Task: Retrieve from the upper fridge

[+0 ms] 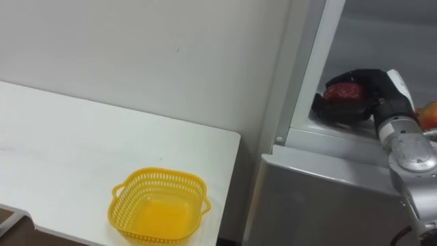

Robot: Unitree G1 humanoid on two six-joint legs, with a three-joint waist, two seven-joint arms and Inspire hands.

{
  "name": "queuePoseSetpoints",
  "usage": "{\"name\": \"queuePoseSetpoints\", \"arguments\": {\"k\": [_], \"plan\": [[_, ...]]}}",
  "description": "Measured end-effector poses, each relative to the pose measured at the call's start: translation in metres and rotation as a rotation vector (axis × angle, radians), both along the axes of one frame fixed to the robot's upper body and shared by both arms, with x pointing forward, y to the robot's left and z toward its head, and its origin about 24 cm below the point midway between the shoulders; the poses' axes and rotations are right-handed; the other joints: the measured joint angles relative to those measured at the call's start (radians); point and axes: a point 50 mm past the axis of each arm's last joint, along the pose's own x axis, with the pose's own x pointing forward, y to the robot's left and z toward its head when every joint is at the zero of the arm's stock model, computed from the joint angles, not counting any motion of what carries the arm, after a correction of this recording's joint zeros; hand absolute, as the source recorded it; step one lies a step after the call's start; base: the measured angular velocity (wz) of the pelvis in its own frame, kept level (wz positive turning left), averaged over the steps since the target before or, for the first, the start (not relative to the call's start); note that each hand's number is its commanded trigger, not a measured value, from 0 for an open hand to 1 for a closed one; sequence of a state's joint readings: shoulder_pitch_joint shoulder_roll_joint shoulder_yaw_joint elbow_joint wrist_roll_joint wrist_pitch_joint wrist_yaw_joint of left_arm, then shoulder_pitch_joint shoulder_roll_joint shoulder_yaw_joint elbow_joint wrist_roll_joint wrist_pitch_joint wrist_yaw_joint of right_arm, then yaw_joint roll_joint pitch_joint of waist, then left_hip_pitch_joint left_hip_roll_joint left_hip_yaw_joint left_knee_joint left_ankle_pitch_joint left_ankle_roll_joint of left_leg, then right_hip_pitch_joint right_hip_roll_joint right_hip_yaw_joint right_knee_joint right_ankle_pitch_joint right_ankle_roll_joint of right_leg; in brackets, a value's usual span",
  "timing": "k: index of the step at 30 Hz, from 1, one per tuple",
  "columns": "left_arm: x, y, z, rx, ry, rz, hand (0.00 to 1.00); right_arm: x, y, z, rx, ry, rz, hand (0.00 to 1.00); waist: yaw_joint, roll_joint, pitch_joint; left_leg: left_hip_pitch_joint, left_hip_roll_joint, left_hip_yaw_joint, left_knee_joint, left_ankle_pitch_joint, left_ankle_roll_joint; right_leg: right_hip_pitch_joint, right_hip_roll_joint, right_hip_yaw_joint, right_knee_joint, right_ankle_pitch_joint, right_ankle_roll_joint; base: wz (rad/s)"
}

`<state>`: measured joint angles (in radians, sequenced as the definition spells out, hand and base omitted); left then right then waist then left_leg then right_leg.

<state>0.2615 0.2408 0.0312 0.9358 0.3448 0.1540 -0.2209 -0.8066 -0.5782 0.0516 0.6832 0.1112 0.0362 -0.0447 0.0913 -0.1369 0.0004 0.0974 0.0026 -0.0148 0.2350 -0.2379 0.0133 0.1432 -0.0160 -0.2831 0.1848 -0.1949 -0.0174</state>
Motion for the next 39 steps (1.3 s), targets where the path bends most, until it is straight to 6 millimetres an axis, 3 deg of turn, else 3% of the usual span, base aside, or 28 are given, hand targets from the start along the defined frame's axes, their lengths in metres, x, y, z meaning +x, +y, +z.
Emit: {"name": "queuePoseSetpoints", "arguments": {"k": [13,19,27,31,37,39], "plan": [[0.003,0.003,0.001,0.020,-0.012,-0.002,0.00,0.000,0.004,0.002,-0.001,-0.005,0.018,1.00,0.001,0.002,-0.0010,0.002,0.000,0.008,0.000,0.000,0.000,-0.002,-0.001,0.007,0.000,0.000,0.000,-0.01],[0.003,0.004,0.001,0.032,-0.018,-0.001,0.00,-0.002,0.012,0.010,-0.016,-0.052,0.037,1.00,-0.005,0.017,-0.0047,0.000,0.000,0.012,0.000,0.000,0.000,-0.005,0.000,0.011,0.000,0.000,0.000,-0.03],[-0.006,0.001,-0.002,0.052,0.005,0.003,0.00,-0.018,0.031,0.025,-0.032,-0.203,0.037,1.00,-0.012,0.049,-0.0107,0.004,0.001,0.016,-0.004,0.000,0.000,-0.006,0.005,0.034,-0.001,0.000,-0.001,-0.03],[-0.007,0.000,-0.002,0.061,0.002,0.006,0.00,-0.024,0.035,0.032,-0.025,-0.270,0.018,1.00,-0.013,0.049,-0.0107,0.007,0.003,0.029,-0.011,0.001,-0.002,-0.009,0.006,0.038,-0.002,0.000,-0.001,-0.03],[-0.006,-0.006,-0.004,0.053,-0.015,0.008,0.00,-0.053,0.047,0.047,0.017,-0.443,0.025,1.00,-0.014,0.052,-0.0093,0.011,0.001,0.037,-0.017,0.001,-0.002,-0.012,0.006,0.048,-0.003,0.000,-0.001,-0.06],[-0.008,-0.007,-0.004,0.058,-0.020,0.006,0.00,-0.067,0.062,0.062,0.058,-0.568,0.057,1.00,-0.030,0.058,-0.0049,0.014,0.001,0.039,-0.018,0.001,-0.001,-0.007,0.006,0.047,-0.005,0.000,-0.001,0.00]]}}
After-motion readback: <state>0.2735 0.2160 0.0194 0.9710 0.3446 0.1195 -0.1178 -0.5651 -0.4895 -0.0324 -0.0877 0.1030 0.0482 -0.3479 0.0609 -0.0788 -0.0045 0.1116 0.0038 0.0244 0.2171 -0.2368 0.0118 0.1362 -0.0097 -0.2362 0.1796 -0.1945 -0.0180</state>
